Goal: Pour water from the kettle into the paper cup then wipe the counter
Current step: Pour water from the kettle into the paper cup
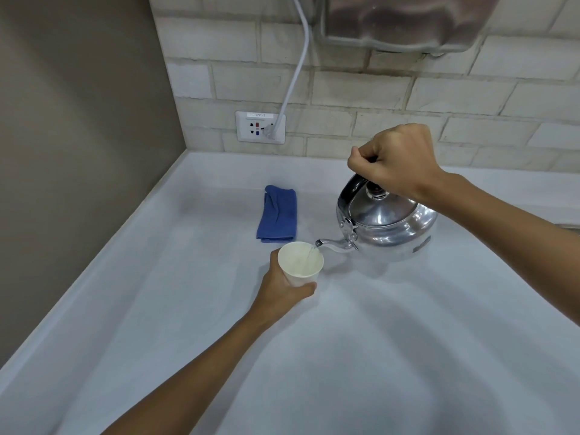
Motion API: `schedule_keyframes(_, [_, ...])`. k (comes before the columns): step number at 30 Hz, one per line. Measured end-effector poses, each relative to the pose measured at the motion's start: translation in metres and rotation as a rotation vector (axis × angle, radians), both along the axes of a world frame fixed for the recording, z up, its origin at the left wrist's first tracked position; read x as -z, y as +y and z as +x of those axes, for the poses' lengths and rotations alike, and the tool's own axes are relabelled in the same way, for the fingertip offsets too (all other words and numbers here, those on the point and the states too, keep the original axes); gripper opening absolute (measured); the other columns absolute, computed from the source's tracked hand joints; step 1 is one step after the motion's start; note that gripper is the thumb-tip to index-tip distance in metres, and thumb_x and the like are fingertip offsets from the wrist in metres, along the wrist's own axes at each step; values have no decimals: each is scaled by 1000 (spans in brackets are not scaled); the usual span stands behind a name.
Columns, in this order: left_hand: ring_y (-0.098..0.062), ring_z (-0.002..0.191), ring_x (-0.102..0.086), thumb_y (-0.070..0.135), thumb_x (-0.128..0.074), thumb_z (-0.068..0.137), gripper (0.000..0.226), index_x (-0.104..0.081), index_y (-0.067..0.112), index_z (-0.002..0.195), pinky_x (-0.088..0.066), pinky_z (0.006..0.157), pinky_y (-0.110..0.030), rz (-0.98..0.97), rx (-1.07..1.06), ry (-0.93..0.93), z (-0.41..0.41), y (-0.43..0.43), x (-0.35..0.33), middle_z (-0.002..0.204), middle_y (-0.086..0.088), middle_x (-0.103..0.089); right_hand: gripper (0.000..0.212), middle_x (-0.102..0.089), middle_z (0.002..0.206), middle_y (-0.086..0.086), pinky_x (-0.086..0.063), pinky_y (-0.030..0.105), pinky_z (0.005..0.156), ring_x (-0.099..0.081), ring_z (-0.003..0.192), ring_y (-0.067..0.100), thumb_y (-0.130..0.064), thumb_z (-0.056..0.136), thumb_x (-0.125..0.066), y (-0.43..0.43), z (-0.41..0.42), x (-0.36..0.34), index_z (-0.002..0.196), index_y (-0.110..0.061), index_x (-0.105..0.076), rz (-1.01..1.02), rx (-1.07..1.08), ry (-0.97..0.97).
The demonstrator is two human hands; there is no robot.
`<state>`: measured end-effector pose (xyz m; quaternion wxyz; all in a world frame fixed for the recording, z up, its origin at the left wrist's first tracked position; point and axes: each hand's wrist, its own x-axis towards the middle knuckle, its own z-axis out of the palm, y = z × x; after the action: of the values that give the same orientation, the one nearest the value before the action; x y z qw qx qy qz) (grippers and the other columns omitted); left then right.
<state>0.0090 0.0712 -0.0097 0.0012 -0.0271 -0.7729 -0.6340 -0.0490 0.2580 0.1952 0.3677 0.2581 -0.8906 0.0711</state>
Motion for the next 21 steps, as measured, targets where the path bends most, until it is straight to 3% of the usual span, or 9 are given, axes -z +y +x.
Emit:
schedule_keyframes(7, [7, 94, -48, 11, -81, 63, 72, -34, 31, 113, -37, 65, 6, 9, 3, -1, 0, 0, -1, 102, 26, -47, 42, -37, 34, 17, -9, 18, 46, -26, 37, 21, -20, 77, -45, -7, 3, -7, 39, -2, -43, 58, 7, 24])
schedule_keyframes(21, [-3, 94, -51, 9, -80, 64, 71, -35, 27, 115, -37, 63, 7, 21, 4, 11, 2, 1, -2, 107, 12, -50, 40, -27, 35, 14, -9, 19, 47, -22, 38, 20, -19, 77, -41, -10, 9, -20, 40, -6, -32, 138, -2, 60])
